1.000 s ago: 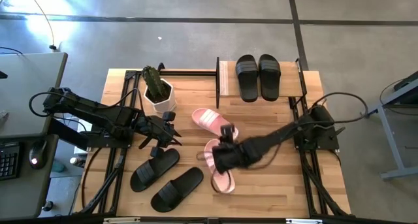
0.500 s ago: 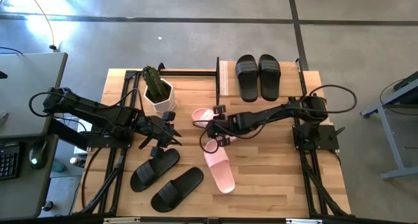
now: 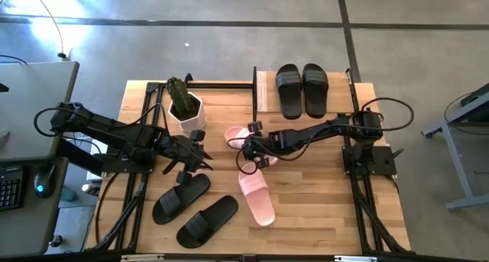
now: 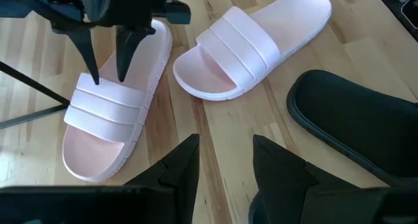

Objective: Pick and place slides into the shelf
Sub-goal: Put the pink slipper under the shelf

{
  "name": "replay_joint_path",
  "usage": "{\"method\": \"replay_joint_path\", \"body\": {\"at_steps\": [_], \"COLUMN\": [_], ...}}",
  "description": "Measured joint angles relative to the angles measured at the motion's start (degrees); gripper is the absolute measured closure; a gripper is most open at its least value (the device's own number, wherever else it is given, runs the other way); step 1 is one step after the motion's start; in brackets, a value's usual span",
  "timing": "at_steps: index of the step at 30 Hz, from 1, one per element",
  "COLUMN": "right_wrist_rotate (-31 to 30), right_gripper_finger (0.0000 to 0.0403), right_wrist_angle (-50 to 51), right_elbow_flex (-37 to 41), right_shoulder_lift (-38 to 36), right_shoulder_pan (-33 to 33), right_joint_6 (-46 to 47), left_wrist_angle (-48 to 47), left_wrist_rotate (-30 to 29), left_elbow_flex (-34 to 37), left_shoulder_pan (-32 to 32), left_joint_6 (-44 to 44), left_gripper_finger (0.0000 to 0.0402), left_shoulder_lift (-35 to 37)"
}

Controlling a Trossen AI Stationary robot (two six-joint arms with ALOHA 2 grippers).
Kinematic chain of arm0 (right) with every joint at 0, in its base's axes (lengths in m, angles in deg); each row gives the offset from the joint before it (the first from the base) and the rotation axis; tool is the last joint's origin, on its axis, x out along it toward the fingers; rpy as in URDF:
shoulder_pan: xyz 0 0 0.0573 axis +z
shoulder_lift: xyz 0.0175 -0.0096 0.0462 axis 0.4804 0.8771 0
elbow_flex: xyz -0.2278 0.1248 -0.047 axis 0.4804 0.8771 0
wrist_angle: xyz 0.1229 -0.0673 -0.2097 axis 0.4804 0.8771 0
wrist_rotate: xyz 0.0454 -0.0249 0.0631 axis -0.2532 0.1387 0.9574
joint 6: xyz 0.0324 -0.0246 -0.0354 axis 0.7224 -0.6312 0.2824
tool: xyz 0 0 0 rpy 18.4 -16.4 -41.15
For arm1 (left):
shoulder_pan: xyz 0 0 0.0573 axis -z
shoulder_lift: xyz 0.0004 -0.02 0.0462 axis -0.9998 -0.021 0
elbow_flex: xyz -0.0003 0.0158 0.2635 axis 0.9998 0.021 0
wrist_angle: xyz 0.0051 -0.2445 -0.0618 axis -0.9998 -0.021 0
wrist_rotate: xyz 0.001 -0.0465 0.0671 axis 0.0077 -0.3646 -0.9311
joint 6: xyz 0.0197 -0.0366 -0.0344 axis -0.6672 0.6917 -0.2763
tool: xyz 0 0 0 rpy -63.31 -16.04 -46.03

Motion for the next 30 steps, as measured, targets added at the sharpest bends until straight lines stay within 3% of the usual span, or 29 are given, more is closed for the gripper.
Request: {"method": "replay_joint_path", "body": {"at_steps": [11,19,22,27,30], "right_wrist_rotate": [1.41,-2.58,-5.53,-4.90,-7.02], "right_gripper_finger": [0.0289,0.0293,0.0317,0.0390,0.0392], "right_wrist_angle": [-0.45,-3.66,-3.90,-3.99,-3.76], "right_elbow_flex": [0.09,0.09,0.09,0.09,0.06], "right_shoulder_lift": [1.50,2.73,2.73,2.73,2.52], "right_shoulder_pan": [-1.60,-1.36,-1.06,-1.06,-0.57], "right_joint_6": [-0.02,0.24,0.41,3.29,6.39], "left_wrist_angle": [0.02,0.04,0.04,0.04,0.04], "left_wrist_rotate": [0.00,0.00,0.00,0.01,0.02], "left_elbow_flex": [0.00,0.00,0.00,0.00,0.00], "left_shoulder_pan": [0.01,0.01,0.00,0.01,0.01], "left_joint_6": [0.02,0.04,0.04,0.04,0.04], "left_gripper_finger": [0.0273,0.0273,0.0273,0.0273,0.0273], "left_shoulder_lift": [0.00,0.01,-0.01,0.01,0.00]}}
